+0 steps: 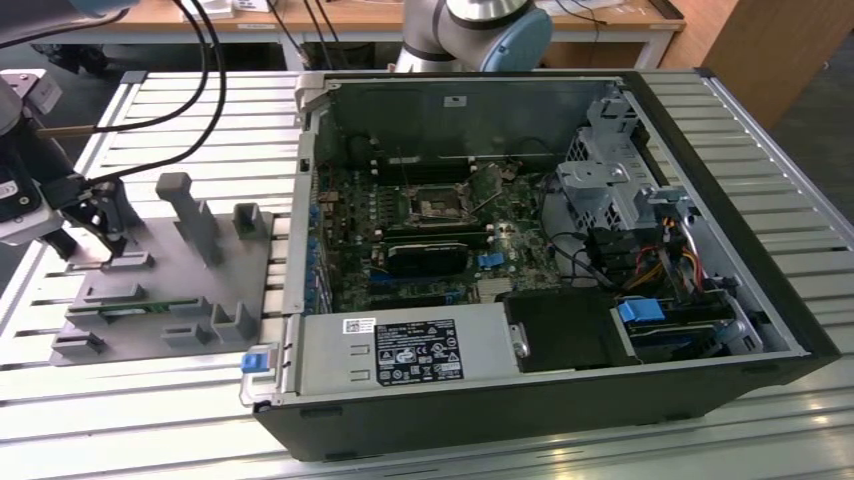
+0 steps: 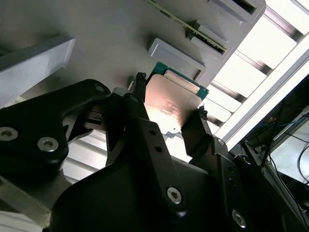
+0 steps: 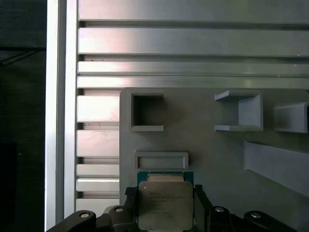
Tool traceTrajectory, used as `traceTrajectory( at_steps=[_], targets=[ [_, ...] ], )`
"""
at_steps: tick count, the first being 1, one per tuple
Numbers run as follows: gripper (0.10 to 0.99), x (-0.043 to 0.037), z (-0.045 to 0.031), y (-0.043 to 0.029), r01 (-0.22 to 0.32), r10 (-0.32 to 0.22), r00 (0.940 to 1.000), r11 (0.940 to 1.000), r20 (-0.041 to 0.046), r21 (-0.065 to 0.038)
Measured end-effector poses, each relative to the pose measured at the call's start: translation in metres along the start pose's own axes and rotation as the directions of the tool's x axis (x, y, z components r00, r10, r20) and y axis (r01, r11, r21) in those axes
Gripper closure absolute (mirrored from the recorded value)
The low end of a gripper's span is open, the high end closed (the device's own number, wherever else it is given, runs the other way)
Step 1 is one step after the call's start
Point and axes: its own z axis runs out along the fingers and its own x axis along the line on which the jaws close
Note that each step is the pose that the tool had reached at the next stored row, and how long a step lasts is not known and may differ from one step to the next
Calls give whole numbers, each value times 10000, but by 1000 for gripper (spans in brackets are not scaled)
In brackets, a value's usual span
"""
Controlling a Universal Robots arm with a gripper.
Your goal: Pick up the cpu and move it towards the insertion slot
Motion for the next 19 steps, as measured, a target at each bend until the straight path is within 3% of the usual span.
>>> traceTrajectory(
  at_steps=[19],
  targets=[
    [545,-1,-73,1,0,0,10000,10000,0,0]
  ],
)
